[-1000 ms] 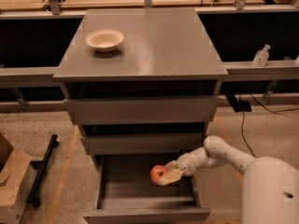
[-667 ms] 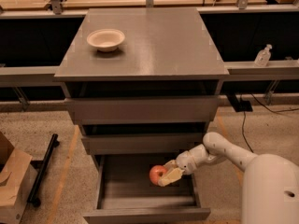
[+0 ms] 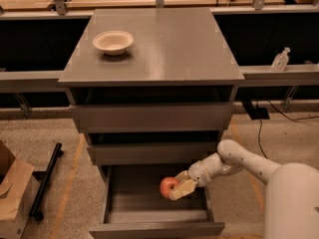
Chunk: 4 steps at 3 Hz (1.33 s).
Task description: Pick apple from bottom drawer and place on counter
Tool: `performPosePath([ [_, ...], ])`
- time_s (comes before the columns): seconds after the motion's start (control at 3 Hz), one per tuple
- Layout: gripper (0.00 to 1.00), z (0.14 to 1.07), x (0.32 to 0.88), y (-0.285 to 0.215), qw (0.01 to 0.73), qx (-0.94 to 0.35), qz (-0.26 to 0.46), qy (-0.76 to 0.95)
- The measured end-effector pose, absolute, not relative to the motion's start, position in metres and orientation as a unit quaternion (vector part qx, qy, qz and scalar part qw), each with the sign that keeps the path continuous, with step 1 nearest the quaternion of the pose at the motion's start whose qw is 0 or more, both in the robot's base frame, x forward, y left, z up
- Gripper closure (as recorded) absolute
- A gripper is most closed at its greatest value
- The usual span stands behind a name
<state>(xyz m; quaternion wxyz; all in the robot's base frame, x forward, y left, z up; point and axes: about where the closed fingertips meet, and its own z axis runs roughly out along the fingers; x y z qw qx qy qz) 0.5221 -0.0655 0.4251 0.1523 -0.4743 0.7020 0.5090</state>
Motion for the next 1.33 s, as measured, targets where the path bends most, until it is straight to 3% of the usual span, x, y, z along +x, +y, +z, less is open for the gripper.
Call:
performPosePath([
  [0.67,1.00,0.509,0.492,-0.083,0.146,-0.515,0.431,0.727],
  [1.33,1.00,0.639,0.501,-0.087,0.169,-0.577,0.343,0.722],
])
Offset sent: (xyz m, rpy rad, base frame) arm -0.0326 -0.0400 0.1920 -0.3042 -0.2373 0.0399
